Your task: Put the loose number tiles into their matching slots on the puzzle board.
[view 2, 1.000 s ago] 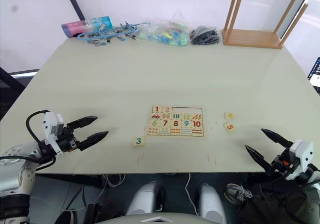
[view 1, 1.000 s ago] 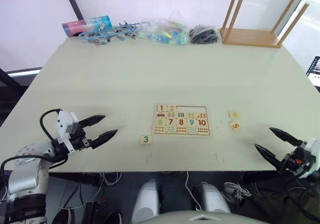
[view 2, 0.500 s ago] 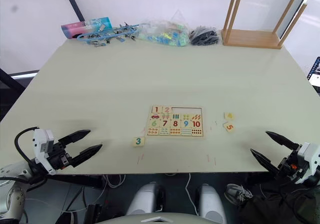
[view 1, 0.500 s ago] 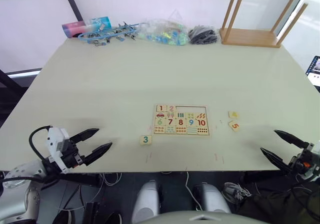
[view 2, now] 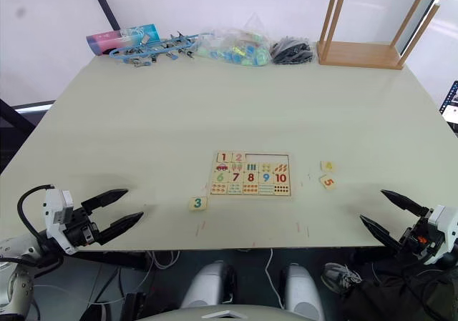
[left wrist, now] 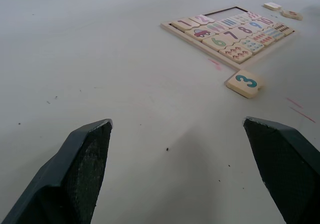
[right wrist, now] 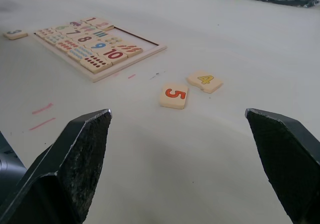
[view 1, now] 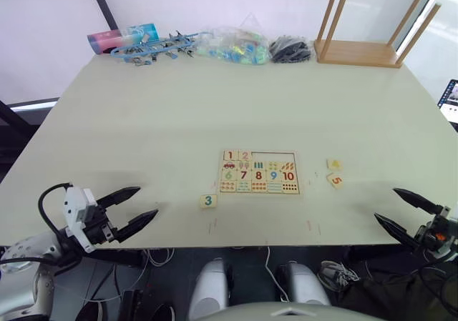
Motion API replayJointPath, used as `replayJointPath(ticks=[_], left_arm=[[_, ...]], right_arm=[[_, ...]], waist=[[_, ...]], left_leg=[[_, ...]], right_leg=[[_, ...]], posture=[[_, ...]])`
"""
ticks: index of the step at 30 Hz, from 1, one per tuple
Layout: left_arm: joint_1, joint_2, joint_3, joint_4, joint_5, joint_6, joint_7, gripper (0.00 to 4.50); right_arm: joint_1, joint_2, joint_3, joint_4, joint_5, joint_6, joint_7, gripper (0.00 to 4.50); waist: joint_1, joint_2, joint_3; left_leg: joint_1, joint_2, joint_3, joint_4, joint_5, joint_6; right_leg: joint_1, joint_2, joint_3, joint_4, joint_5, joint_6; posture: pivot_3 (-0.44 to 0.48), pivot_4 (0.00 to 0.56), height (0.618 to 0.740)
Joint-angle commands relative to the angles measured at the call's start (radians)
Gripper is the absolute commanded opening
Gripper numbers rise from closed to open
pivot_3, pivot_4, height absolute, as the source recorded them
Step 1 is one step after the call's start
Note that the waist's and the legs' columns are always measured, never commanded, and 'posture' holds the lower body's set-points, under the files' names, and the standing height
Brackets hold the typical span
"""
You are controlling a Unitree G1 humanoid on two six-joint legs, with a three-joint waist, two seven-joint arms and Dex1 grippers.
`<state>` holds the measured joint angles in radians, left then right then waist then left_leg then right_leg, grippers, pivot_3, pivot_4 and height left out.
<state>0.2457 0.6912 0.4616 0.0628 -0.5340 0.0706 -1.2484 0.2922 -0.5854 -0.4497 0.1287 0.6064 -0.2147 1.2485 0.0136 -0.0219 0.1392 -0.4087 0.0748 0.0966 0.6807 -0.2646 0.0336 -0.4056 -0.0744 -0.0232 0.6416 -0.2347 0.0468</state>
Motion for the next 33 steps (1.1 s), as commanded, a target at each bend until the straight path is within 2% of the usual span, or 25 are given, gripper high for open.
replayJointPath(ticks=[1,23,33], left_arm=[[-0.007,0.015,0.007,0.002,-0.006,-0.024,-0.012,4.46],[-0.06,0.034,-0.012,0.064,0.002,-0.054,-0.057,4.46],[-0.127,0.079,-0.073,0.077,0.011,-0.049,-0.119,4.46]], right_arm=[[0.004,-0.009,-0.039,-0.009,0.027,-0.007,0.007,4.5],[-0.023,-0.008,-0.03,0.03,0.033,-0.023,0.045,4.5],[-0.019,-0.016,-0.015,0.006,0.07,0.003,0.124,4.5]], waist=[[0.0,0.0,0.0],[0.0,0.0,0.0],[0.0,0.0,0.0]], left_leg=[[0.0,0.0,0.0,0.0,0.0,0.0],[-0.003,0.0,0.0,-0.003,0.0,0.0],[-0.004,0.0,0.0,-0.003,0.0,0.0]], right_leg=[[0.0,0.0,0.0,0.0,0.0,0.0],[-0.003,0.0,0.0,-0.002,0.0,0.0],[-0.003,0.0,-0.001,-0.002,0.0,0.0]], posture=[[0.0,0.15,0.738],[0.0,0.15,0.738],[0.0,0.15,0.738]])
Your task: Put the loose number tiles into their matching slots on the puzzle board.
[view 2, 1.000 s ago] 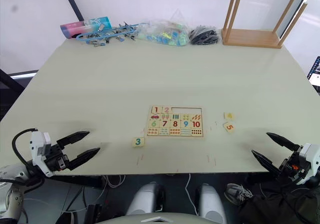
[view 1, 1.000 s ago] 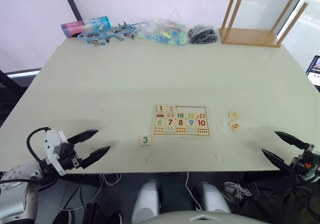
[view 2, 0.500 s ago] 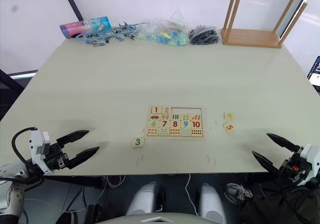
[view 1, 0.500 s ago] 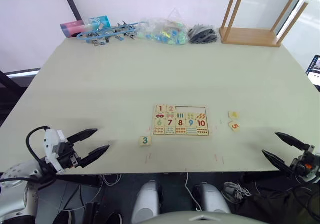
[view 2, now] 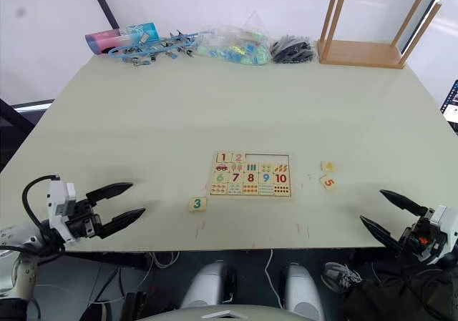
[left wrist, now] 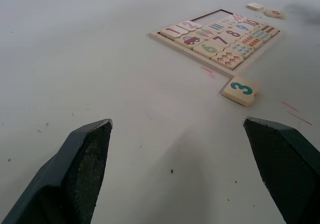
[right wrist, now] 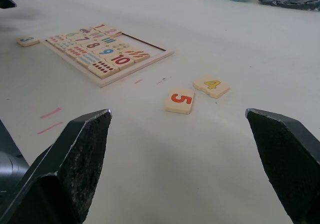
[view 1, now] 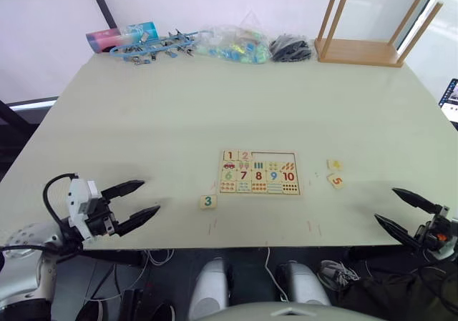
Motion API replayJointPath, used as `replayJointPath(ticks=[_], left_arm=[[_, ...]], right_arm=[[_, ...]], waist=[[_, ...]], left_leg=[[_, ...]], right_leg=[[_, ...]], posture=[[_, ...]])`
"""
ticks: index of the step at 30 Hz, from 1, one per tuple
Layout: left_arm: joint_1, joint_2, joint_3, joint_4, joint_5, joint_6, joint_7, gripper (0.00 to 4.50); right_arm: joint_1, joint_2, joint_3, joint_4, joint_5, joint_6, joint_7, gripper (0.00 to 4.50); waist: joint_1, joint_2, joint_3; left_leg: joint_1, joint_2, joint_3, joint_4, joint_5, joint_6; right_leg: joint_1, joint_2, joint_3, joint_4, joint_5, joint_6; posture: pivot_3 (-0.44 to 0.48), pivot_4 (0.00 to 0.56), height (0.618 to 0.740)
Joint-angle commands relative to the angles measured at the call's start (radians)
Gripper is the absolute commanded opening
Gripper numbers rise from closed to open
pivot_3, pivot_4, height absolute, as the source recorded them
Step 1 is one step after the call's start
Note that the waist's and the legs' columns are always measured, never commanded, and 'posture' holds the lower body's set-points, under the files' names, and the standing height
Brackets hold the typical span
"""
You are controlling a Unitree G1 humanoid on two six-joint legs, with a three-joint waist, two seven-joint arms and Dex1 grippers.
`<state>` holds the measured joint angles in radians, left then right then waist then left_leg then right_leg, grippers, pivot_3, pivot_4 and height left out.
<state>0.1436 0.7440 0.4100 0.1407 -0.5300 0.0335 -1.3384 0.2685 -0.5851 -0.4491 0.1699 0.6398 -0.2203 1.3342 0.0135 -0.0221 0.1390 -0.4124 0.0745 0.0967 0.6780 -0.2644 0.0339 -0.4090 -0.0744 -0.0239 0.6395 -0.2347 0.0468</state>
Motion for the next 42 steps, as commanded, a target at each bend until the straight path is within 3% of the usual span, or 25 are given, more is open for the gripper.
replayJointPath(ticks=[1,13,24,39,42], left_arm=[[-0.048,0.037,-0.046,0.002,0.014,-0.012,-0.053,4.46],[-0.284,0.087,-0.273,0.086,0.102,-0.053,-0.235,4.46],[-0.493,0.024,-0.489,0.243,0.241,-0.191,-0.276,4.46],[-0.495,-0.032,-0.563,0.251,0.306,-0.2,-0.214,4.46],[-0.484,-0.032,-0.565,0.244,0.307,-0.2,-0.211,3.69]], right_arm=[[0.012,-0.025,-0.009,-0.052,0.048,0.021,0.067,4.5],[0.027,-0.055,0.005,-0.143,0.103,0.071,0.23,4.5],[0.02,-0.031,-0.008,-0.079,0.105,0.01,0.28,4.5],[0.039,-0.001,-0.023,-0.108,0.105,-0.005,0.266,4.5],[0.033,-0.001,-0.022,-0.104,0.103,-0.005,0.265,4.5]], waist=[[0.001,0.0,0.0],[0.0,0.0,0.0],[0.002,0.0,0.0],[0.003,0.001,-0.001],[0.002,0.001,-0.001]], left_leg=[[0.0,0.0,0.0,0.0,0.0,0.0],[-0.001,-0.001,0.0,0.0,0.003,0.005],[-0.001,-0.003,0.001,0.0,0.003,0.005],[0.001,-0.002,0.0,0.001,0.003,0.005],[0.002,-0.002,0.0,0.001,0.003,0.005]], right_leg=[[0.0,0.0,0.0,0.0,0.0,0.0],[0.0,0.002,0.0,-0.001,0.0,0.0],[0.001,0.003,0.0,-0.001,0.0,0.0],[0.003,0.003,0.0,0.0,0.0,0.0],[0.004,0.003,0.0,0.0,0.0,0.0]], posture=[[0.0,0.15,0.738],[0.0,0.15,0.738],[0.0,0.15,0.738],[0.0,0.15,0.738],[0.0,0.15,0.738]])
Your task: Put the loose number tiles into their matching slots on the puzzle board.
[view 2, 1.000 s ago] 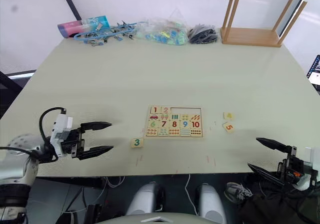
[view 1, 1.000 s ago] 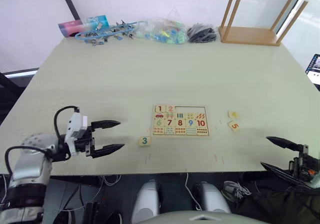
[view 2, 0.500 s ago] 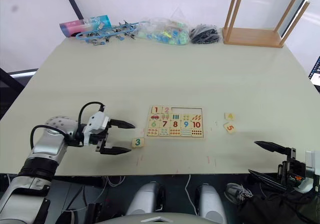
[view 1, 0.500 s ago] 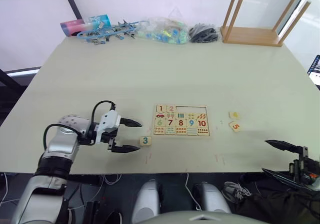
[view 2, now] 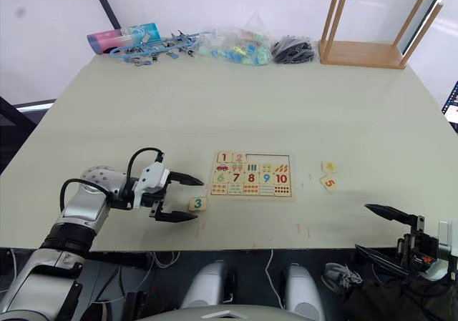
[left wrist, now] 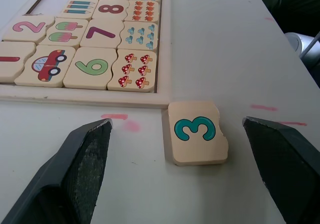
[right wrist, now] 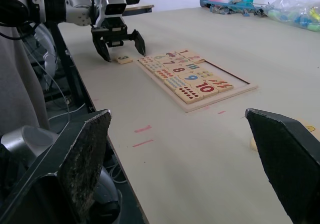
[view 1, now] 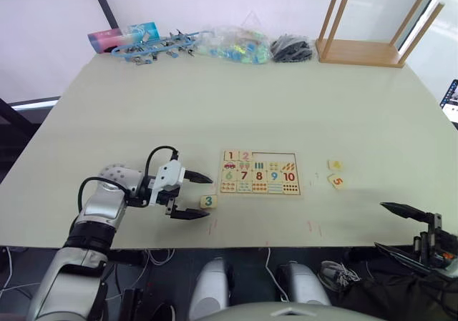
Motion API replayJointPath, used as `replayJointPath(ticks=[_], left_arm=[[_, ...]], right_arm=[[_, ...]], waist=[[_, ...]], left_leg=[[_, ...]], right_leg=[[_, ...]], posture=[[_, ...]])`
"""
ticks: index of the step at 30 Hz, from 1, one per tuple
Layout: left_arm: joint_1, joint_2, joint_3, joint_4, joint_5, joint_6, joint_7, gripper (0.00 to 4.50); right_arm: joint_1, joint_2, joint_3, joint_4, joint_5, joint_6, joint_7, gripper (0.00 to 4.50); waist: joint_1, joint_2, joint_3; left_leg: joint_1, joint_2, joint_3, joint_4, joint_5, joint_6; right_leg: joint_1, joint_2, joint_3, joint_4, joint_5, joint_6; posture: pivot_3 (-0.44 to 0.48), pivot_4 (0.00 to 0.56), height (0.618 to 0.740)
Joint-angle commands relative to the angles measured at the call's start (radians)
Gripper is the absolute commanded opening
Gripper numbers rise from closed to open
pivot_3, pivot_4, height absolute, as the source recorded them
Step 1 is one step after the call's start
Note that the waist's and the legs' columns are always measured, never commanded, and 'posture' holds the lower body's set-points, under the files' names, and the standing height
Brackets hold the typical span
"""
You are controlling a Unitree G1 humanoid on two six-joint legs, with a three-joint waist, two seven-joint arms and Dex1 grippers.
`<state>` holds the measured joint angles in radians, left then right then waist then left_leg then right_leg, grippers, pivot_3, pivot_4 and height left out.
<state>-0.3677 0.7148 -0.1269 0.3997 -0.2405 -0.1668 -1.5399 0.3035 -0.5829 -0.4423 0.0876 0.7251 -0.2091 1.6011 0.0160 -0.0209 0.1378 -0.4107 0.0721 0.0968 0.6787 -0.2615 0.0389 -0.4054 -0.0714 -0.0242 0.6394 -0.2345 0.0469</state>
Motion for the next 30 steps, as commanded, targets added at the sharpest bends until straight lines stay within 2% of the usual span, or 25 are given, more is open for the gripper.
replayJointPath(ticks=[1,2,3,4,5,6,7,18,25,30], left_arm=[[0.033,-0.001,-0.03,-0.017,0.02,-0.006,-0.011,3.13],[0.04,0.0,-0.03,-0.02,0.019,-0.008,-0.011,2.84],[0.045,0.0,-0.03,-0.023,0.018,-0.01,-0.012,2.36],[0.05,0.002,-0.029,-0.026,0.018,-0.011,-0.011,2.13],[0.055,0.003,-0.028,-0.03,0.017,-0.01,-0.011,1.56],[0.06,0.006,-0.028,-0.034,0.016,-0.01,-0.012,1.18],[0.065,0.009,-0.028,-0.039,0.015,-0.011,-0.014,1.02],[0.056,0.067,-0.009,-0.044,0.018,0.012,-0.029,1.03],[0.026,0.127,-0.003,-0.088,0.024,0.1,-0.023,1.03],[-0.064,0.155,0.004,-0.105,0.036,0.147,-0.012,1.03]], right_arm=[[-0.005,-0.003,-0.027,-0.02,0.018,-0.016,-0.002,4.5],[-0.007,-0.003,-0.026,-0.02,0.017,-0.016,-0.004,4.5],[-0.009,-0.003,-0.025,-0.02,0.017,-0.015,-0.004,4.5],[-0.01,-0.003,-0.025,-0.02,0.016,-0.015,-0.005,4.5],[-0.011,-0.003,-0.024,-0.021,0.016,-0.014,-0.006,4.5],[-0.012,-0.003,-0.024,-0.022,0.016,-0.014,-0.008,4.5],[-0.013,-0.003,-0.024,-0.023,0.016,-0.014,-0.009,4.5],[-0.009,-0.002,-0.022,-0.04,0.019,-0.009,-0.024,4.5],[-0.011,-0.001,-0.019,-0.048,0.017,-0.006,-0.034,4.5],[-0.027,0.007,-0.006,-0.051,0.011,-0.008,-0.049,4.5]], waist=[[-0.001,0.0,0.0],[-0.002,0.001,0.0],[-0.002,0.001,-0.001],[-0.002,0.001,-0.001],[-0.002,0.002,-0.001],[-0.002,0.002,-0.001],[-0.002,0.003,-0.002],[-0.005,0.005,-0.003],[-0.004,0.005,-0.003],[0.0,0.004,-0.003]], left_leg=[[0.0,0.0,0.0,0.0,0.0,0.0],[0.0,0.0,0.0,0.0,0.0,0.0],[0.0,0.0,0.0,0.0,0.0,0.0],[0.0,0.0,0.0,0.0,0.0,0.0],[0.0,0.0,0.001,0.0,0.0,0.0],[0.0,0.0,0.001,0.0,0.0,0.0],[0.0,0.0,0.001,0.0,0.0,0.0],[0.002,0.001,0.001,0.0,0.0,0.0],[0.003,0.001,0.001,-0.001,0.0,0.0],[0.002,0.001,0.001,-0.001,0.0,0.0]], right_leg=[[0.0,0.0,0.0,0.0,0.0,0.0],[0.0,0.0,0.0,0.0,0.0,0.0],[0.0,0.0,0.0,0.0,0.0,0.0],[0.0,0.0,0.0,0.0,0.0,0.0],[0.0,0.0,0.001,0.0,0.0,0.0],[0.0,0.0,0.001,0.0,0.0,0.0],[0.0,0.0,0.001,0.0,0.0,0.0],[0.0,0.001,0.001,0.0,0.0,0.0],[0.0,0.001,0.002,0.001,0.0,0.0],[0.0,0.0,0.001,0.001,0.0,0.0]], posture=[[0.0,0.15,0.738],[0.0,0.15,0.738],[0.0,0.15,0.738],[0.0,0.15,0.738],[0.0,0.15,0.738],[0.0,0.15,0.738],[0.0,0.15,0.738],[0.0,0.15,0.738],[0.0,0.15,0.738],[0.0,0.15,0.738]])
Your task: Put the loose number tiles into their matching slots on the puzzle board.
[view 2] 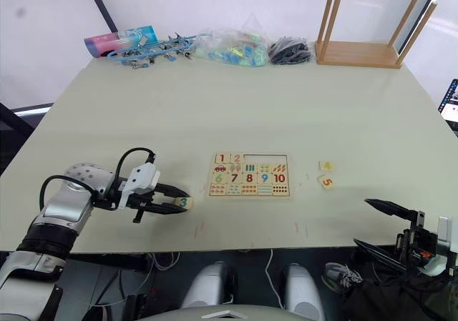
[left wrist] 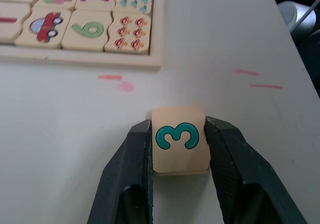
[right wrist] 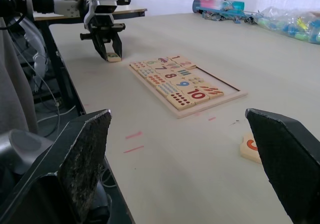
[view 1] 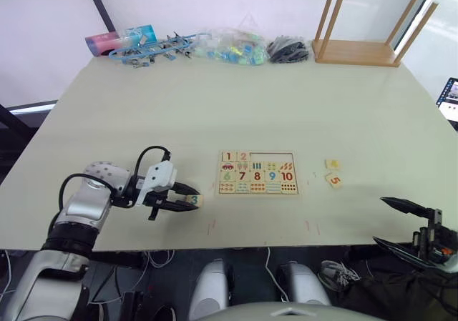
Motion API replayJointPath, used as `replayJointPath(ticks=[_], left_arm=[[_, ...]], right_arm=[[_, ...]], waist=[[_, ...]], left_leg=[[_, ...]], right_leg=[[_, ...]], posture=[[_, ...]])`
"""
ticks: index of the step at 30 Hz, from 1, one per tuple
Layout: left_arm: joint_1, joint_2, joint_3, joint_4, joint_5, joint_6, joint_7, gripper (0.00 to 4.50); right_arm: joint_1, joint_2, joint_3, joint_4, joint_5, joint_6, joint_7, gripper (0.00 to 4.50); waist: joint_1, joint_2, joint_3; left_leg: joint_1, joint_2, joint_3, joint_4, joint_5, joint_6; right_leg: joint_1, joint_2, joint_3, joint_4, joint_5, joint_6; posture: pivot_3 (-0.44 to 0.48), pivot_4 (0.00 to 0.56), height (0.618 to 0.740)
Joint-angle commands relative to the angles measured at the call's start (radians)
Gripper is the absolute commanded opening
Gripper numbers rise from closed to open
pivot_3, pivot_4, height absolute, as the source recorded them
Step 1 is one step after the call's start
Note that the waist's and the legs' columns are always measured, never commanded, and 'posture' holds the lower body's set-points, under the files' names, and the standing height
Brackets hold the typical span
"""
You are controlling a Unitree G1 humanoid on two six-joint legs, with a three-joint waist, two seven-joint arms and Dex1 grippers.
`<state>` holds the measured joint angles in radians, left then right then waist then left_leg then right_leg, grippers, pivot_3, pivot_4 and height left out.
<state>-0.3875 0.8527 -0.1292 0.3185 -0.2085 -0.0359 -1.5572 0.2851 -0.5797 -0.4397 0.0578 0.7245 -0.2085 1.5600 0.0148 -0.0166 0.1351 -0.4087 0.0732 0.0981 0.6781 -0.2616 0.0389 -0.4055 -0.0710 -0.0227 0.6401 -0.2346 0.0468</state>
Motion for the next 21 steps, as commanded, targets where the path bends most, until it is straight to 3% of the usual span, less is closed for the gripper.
replayJointPath(ticks=[1,10,21], left_arm=[[-0.083,0.013,0.006,-0.018,0.01,0.021,0.011,1.03],[-0.334,-0.046,-0.046,0.075,0.041,0.06,-0.035,1.03],[-0.587,-0.25,-0.182,0.278,0.161,0.038,-0.017,1.03]], right_arm=[[-0.013,0.009,-0.005,-0.02,0.01,-0.011,-0.011,4.5],[-0.02,0.051,0.012,-0.032,-0.003,-0.034,-0.039,4.5],[0.015,0.092,0.014,-0.085,0.004,-0.055,-0.093,4.5]], waist=[[0.001,0.0,0.0],[0.001,-0.001,0.001],[0.002,-0.002,0.001]], left_leg=[[0.0,0.0,0.0,0.0,0.0,0.0],[-0.005,-0.002,0.002,0.003,0.0,0.0],[-0.006,-0.003,0.0,0.006,0.0,0.0]], right_leg=[[0.0,0.0,0.0,0.0,0.0,0.0],[0.0,0.001,-0.004,0.0,0.0,0.0],[0.001,0.003,-0.001,0.0,0.0,0.001]], posture=[[0.0,0.15,0.738],[0.0,0.15,0.738],[0.0,0.15,0.738]])
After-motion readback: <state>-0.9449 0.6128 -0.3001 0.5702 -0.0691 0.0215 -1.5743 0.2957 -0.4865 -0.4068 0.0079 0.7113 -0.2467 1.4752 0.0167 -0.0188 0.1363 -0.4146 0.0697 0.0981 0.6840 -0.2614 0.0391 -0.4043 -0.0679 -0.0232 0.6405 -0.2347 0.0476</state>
